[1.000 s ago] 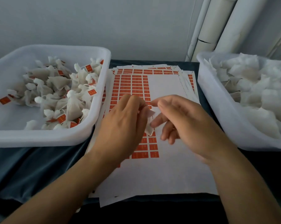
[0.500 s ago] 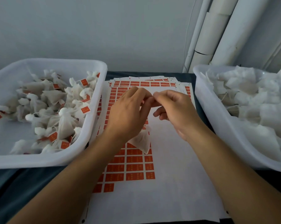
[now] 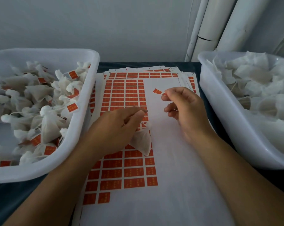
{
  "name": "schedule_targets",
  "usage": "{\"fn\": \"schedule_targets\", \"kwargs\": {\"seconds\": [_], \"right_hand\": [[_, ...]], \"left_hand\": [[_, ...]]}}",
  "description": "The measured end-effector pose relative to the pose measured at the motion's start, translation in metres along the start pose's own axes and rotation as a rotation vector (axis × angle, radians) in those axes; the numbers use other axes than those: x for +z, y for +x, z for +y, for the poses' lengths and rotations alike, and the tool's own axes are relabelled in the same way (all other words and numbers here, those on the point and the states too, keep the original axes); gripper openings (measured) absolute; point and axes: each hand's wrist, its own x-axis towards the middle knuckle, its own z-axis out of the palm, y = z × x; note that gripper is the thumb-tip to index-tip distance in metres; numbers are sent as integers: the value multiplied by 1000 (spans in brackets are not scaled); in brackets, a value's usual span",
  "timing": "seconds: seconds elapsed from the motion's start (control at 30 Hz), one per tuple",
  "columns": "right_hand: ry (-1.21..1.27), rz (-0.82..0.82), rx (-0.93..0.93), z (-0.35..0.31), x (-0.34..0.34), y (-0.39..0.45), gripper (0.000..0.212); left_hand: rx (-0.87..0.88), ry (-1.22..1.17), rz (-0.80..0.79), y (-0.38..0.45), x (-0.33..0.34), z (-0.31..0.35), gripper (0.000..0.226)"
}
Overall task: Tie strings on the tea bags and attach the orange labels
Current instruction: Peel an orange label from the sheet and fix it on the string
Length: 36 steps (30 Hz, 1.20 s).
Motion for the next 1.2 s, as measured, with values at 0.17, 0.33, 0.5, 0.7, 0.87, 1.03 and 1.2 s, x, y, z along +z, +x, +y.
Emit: {"fn": "schedule_targets", "kwargs": {"seconds": [0.17, 0.33, 0.5, 0.7, 0.87, 1.03, 1.2], "right_hand": [[-6, -18, -6, 1, 1, -1, 13], [5, -39, -72, -2, 1, -5, 6], [24, -109, -106, -5, -1, -7, 8], [19, -163, -173, -8, 0, -12, 14], [10, -174, -221, -10, 0, -14, 19], [-9, -204, -248, -10, 1, -19, 21], [-86, -194, -305, -9, 2, -22, 18]], "left_hand": [[-15, -81, -20, 0, 2, 1, 59], [53, -182, 88, -2, 7, 6, 45], [98, -351, 207, 2, 17, 9, 10], [67, -570, 239, 4, 20, 11, 21], [56, -610, 250, 4, 19, 13, 26], [39, -662, 248, 2, 18, 15, 31], [59, -681, 243, 1, 18, 16, 32]]}}
